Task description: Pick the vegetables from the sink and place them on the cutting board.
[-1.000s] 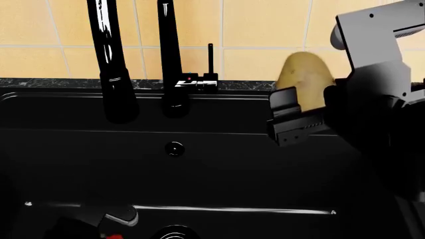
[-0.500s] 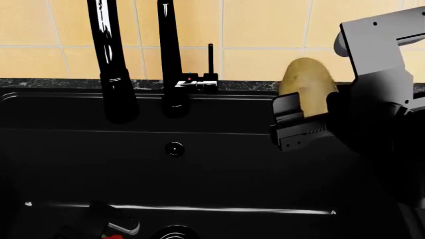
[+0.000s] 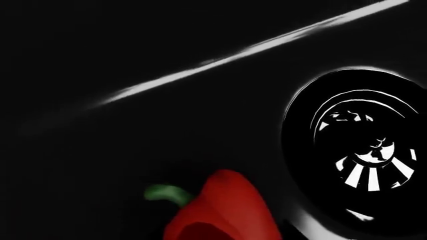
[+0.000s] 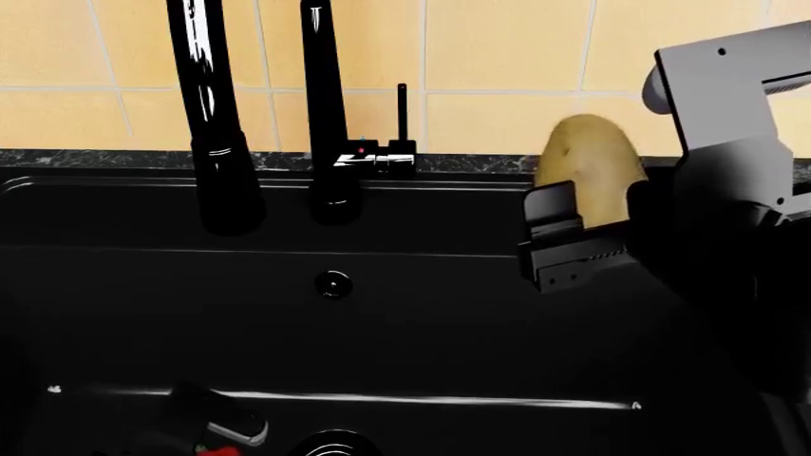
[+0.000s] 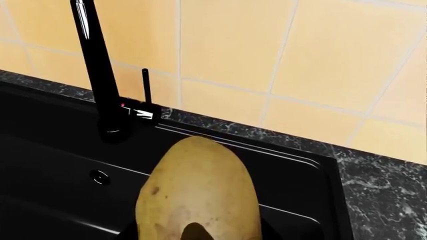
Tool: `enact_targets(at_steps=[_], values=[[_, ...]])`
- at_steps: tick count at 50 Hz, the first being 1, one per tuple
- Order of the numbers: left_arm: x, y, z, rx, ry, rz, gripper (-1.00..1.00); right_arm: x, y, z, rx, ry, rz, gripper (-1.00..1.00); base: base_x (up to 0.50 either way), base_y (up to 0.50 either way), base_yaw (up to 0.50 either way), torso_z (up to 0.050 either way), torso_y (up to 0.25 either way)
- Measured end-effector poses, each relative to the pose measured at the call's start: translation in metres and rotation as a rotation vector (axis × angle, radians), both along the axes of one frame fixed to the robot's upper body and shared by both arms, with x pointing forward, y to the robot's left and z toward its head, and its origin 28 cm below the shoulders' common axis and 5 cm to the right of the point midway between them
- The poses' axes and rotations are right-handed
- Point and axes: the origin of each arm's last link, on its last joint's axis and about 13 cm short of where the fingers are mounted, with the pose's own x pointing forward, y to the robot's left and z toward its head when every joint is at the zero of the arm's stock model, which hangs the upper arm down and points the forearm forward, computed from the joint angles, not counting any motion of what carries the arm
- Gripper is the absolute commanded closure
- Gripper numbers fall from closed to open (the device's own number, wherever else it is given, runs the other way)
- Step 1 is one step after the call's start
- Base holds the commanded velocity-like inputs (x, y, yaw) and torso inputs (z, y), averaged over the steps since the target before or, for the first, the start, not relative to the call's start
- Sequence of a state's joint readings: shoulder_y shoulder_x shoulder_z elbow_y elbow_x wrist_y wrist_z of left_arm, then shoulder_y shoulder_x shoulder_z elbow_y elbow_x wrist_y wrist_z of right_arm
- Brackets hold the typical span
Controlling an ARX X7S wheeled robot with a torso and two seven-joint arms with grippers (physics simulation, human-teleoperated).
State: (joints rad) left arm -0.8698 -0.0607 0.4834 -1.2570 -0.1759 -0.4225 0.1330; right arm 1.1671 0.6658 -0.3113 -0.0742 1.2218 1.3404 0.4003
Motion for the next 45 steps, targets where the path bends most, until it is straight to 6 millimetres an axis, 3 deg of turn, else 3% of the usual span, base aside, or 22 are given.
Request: enact_targets(at_steps=[9, 27, 45], values=[[-0.003, 0.001, 0.02, -0.059, -0.048, 0.023, 1.0, -0.001, 0.0, 0.001, 0.004, -0.005, -0.001, 1.0, 0.0, 0.0, 0.0, 0.0, 0.0], [-0.014, 0.02, 0.104, -0.12, -0.225, 0.046, 1.0, -0.002, 0.0, 0.002, 0.016, -0.017, 0.001, 1.0, 0.0, 0.0, 0.0, 0.0, 0.0], [-0.03, 0.036, 0.169, -0.128, -0.362, 0.053, 1.0, -0.004, -0.002, 0.004, 0.05, -0.063, -0.004, 1.0, 0.0, 0.0, 0.0, 0.0, 0.0]])
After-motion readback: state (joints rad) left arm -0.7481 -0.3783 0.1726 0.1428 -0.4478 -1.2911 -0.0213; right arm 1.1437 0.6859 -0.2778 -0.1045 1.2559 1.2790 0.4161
